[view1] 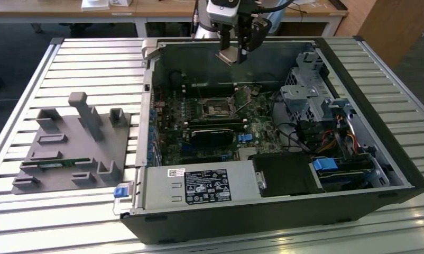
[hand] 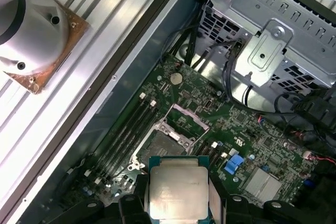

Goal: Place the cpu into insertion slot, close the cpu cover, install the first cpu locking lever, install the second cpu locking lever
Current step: 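Place the cpu into insertion slot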

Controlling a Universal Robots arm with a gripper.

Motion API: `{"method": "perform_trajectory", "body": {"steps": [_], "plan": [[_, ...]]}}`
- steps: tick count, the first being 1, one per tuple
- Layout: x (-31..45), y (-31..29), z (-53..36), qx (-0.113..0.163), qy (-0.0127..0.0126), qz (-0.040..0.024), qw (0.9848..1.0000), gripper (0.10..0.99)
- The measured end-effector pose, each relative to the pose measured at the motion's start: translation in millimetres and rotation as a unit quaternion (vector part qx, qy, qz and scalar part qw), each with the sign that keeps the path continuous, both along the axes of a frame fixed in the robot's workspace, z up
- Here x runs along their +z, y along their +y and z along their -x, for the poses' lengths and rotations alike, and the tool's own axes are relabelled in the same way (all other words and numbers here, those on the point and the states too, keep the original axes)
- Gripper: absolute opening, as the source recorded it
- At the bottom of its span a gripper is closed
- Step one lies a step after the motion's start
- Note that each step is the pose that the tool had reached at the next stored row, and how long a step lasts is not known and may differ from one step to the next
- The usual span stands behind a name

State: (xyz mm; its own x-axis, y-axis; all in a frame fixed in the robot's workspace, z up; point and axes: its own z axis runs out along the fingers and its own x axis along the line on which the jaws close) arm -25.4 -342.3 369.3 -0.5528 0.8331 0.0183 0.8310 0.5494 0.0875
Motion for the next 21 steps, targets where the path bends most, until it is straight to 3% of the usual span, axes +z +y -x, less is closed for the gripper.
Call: {"method": "perform_trajectory", "body": {"steps": [6,14,21], "plan": [[-1.1,0.1,0.0,-0.029,-0.0001,0.0006,0.9996,0.537],[-2.7,0.1,0.4,-0.076,0.0000,0.0008,0.9971,0.537],[-4.0,0.2,0.5,-0.088,0.0000,0.0012,0.9961,0.537]]}}
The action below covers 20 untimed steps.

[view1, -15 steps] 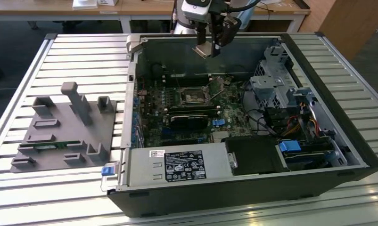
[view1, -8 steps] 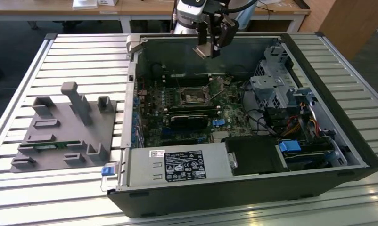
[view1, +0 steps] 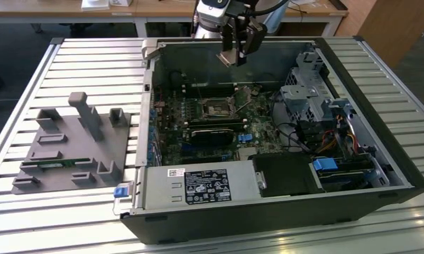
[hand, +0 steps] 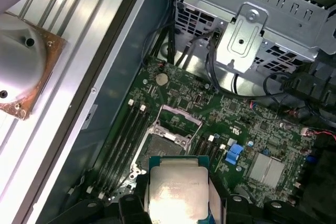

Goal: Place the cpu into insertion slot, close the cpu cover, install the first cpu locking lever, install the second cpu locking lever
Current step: 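Place the cpu into insertion slot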

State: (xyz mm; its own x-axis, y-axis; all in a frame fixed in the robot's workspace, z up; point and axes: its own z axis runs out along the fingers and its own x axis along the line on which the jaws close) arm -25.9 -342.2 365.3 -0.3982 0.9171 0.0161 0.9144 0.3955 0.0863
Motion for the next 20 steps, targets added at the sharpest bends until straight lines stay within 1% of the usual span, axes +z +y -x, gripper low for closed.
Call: {"method": "perform_trajectory", "body": {"steps": [11,16,20], "plan": [[-2.5,0.0,0.0,-0.003,0.0000,0.0006,1.0000,0.537],[-3.1,-0.1,0.0,-0.024,0.0000,0.0005,0.9997,0.537],[-3.6,0.0,0.0,-0.046,0.0000,0.0006,0.9989,0.537]]}}
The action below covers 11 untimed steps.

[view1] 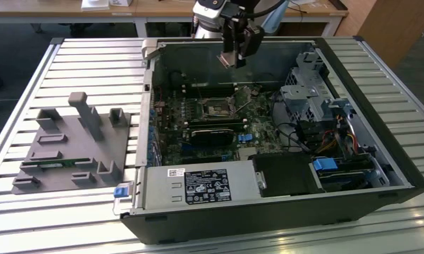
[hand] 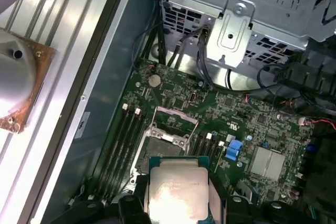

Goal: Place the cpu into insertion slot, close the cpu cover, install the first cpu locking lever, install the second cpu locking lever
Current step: 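Place the cpu into insertion slot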

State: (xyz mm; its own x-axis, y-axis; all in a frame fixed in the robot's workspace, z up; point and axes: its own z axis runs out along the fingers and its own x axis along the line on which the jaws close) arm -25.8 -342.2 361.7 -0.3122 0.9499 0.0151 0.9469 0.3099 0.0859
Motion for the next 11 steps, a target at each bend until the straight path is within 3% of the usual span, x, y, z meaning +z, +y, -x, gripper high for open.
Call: {"method": "perform_trajectory", "body": {"steps": [4,11], "plan": [[-0.4,0.0,0.0,-0.017,0.0000,0.0000,0.9999,0.537],[-2.0,0.0,0.0,-0.021,0.0000,0.0001,0.9998,0.537]]}}
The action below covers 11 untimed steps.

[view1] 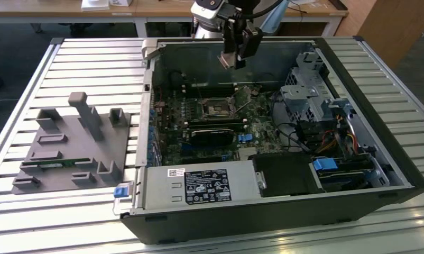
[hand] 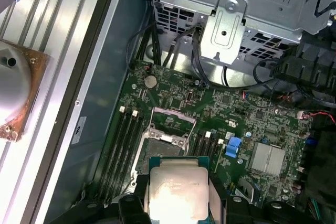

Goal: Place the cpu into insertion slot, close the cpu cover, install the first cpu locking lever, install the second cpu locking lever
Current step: 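Place the cpu into insertion slot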

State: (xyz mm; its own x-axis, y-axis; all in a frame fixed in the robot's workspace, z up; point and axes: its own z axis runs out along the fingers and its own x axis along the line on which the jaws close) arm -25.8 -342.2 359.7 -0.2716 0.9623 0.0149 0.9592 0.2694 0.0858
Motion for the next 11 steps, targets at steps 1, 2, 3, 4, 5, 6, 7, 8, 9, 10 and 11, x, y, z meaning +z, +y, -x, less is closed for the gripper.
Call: {"method": "perform_trajectory", "body": {"steps": [1,2,3,4,5,6,7,8,9,10,11], "plan": [[-0.2,0.0,0.0,0.000,0.0000,0.0000,1.0000,0.537],[-0.4,0.0,0.0,0.000,0.0000,0.0000,1.0000,0.537],[-0.6,0.0,0.0,-0.001,0.0000,0.0000,1.0000,0.537],[-0.8,0.0,0.0,-0.001,0.0000,0.0000,1.0000,0.537],[-1.0,0.0,0.0,-0.001,0.0000,0.0000,1.0000,0.537],[-1.2,0.0,0.0,-0.002,0.0000,0.0000,1.0000,0.537],[-1.4,0.0,0.0,-0.002,0.0000,0.0000,1.0000,0.537],[-1.6,0.0,0.0,-0.002,0.0000,0.0000,1.0000,0.537],[-1.7,0.0,0.0,-0.002,0.0000,0.0000,1.0000,0.537],[-1.9,0.0,0.0,-0.003,0.0000,0.0000,1.0000,0.537],[-2.1,0.0,0.0,-0.003,0.0000,0.0000,1.0000,0.537]]}}
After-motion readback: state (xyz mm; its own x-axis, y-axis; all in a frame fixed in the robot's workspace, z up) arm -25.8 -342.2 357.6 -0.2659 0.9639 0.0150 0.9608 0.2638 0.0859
